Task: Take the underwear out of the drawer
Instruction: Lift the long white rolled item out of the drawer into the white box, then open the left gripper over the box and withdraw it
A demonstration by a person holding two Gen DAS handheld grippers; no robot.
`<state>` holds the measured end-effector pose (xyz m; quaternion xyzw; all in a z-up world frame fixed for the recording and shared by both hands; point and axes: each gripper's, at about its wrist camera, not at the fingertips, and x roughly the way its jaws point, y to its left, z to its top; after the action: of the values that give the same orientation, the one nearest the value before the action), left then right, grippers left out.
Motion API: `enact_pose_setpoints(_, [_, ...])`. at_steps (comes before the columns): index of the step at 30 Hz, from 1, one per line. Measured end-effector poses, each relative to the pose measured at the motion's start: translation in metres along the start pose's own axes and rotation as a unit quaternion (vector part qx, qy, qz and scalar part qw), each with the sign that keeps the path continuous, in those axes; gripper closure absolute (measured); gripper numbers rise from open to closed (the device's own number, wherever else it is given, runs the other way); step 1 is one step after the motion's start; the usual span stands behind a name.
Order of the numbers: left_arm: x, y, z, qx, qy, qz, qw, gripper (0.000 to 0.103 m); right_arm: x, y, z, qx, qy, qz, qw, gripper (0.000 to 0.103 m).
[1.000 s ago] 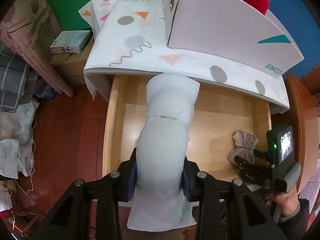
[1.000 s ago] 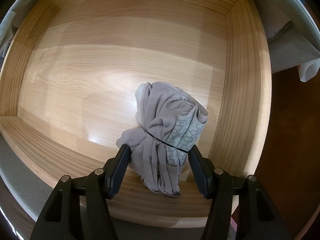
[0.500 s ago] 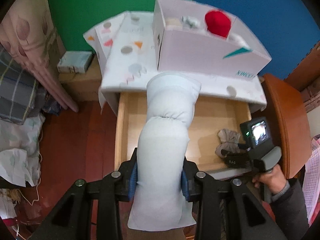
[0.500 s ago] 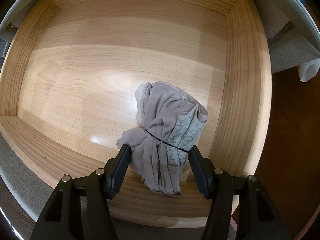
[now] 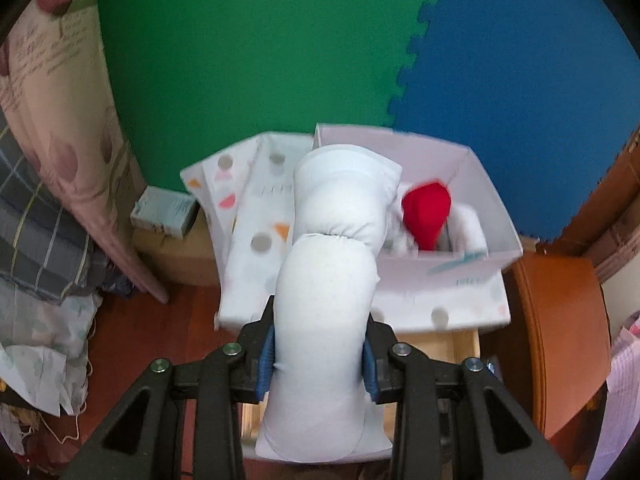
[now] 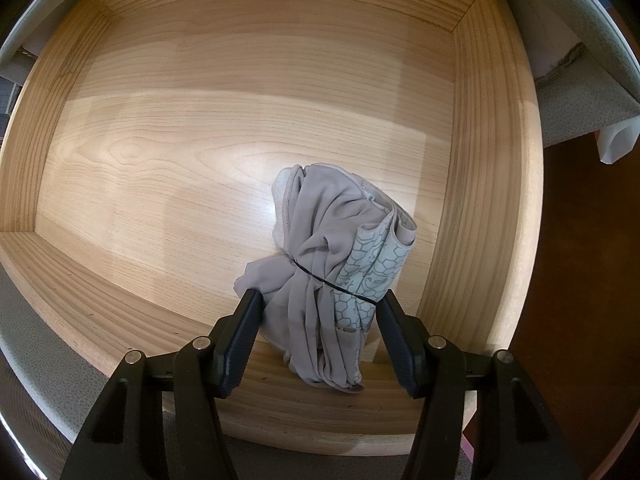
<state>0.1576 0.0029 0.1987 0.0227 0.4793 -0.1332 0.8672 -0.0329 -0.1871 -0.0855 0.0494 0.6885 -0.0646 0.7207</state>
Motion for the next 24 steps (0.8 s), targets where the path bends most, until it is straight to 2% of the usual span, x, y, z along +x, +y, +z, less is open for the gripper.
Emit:
enact_pose_setpoints(5, [0.024,-0.024,0.042,0.025,-0.013,0.016,0.9995,0.068,0.0,0.0,0.001,0.0,-0.001,0.001,1.0,0.048])
enact_pose_setpoints(11, [0.079,-0.043,0.08,0.022,0.02,0.018,0.9994,0.068,0.0,0.0,0.004,0.001,-0.002,0.001,1.0,0.048])
enact_pose_setpoints(19, [0.151,-0.064,0.081,0.036,0.074,0.043,0.9957,0.068,0.0,-0.001,0.007,0.002,-0.004,0.002,1.0,0.048])
enact_pose_setpoints(22, [0.165,-0.069,0.079,0.047,0.068,0.065,0.9945,0.068,0.001,-0.001,0.007,0.002,-0.004,0.003,1.0,0.048])
enact_pose_setpoints(24, [0.17,-0.068,0.08,0.048,0.068,0.066,0.9943,0.067,0.002,-0.001,0.006,0.002,-0.004,0.002,1.0,0.048])
